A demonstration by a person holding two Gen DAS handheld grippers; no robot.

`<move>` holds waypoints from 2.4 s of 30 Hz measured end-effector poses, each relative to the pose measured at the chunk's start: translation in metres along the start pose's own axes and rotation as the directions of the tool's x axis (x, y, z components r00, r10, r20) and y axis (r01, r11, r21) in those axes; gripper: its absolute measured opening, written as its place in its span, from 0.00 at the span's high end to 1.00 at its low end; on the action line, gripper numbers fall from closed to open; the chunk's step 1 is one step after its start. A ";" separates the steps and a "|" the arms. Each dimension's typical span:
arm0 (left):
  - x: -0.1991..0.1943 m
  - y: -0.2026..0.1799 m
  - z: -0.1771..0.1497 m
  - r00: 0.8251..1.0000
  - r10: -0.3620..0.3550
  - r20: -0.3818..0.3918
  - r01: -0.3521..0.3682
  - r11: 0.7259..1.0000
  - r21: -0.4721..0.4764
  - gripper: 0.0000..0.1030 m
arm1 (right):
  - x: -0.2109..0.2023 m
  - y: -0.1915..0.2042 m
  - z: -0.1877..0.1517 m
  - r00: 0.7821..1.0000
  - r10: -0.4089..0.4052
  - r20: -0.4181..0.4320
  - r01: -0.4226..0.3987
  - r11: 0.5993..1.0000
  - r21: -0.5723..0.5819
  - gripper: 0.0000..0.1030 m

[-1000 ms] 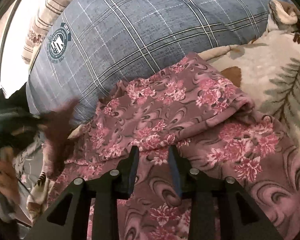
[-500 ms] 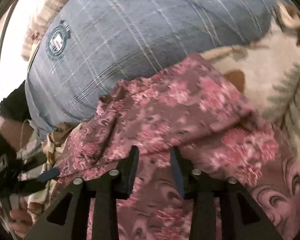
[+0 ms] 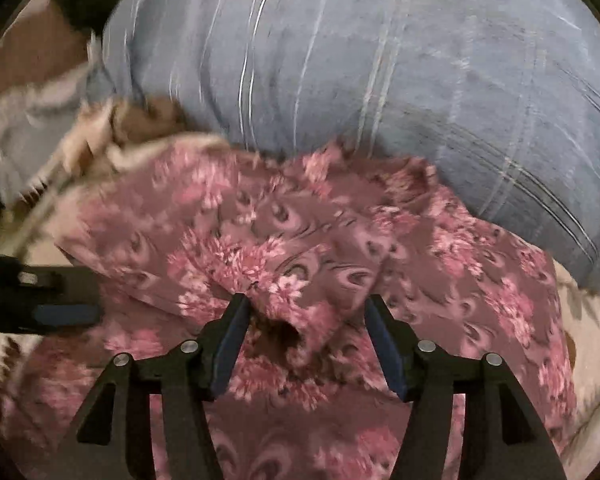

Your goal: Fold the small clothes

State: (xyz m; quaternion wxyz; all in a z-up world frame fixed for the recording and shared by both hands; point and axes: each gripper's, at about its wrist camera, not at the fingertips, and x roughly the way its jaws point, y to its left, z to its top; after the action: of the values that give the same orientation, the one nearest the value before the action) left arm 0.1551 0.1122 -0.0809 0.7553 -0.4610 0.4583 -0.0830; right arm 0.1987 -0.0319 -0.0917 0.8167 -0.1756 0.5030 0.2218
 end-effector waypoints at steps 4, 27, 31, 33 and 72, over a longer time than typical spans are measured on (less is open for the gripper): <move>0.002 0.004 0.005 1.000 -0.010 0.004 0.010 1.000 -0.015 0.38 | -0.010 -0.031 0.000 0.994 0.096 0.061 -0.106 0.974 0.201 0.86; 0.007 -0.020 0.028 0.997 0.061 0.054 -0.063 0.997 0.037 0.48 | -0.044 -0.200 -0.083 0.931 0.127 0.343 -0.354 0.548 0.758 0.93; 0.022 -0.008 0.036 0.991 0.129 0.020 -0.130 0.991 0.013 0.69 | -0.034 -0.223 -0.099 0.968 0.091 0.233 -0.244 0.553 0.796 0.93; 0.017 -0.006 0.033 0.992 0.123 0.014 -0.123 0.992 0.019 0.72 | -0.013 -0.226 -0.112 0.978 0.165 0.131 -0.200 0.540 0.818 0.96; -0.103 0.048 -0.182 0.912 0.270 -0.308 -0.098 0.874 0.475 0.27 | -0.207 -0.178 -0.345 0.932 0.362 -0.023 -0.249 0.685 0.684 0.53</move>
State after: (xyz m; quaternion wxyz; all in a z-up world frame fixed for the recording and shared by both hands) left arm -0.0568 0.0827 -0.0826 0.7471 -0.2035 0.6013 -0.1973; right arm -0.0438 -0.3956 -0.0431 0.7337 0.2000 0.6331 0.1444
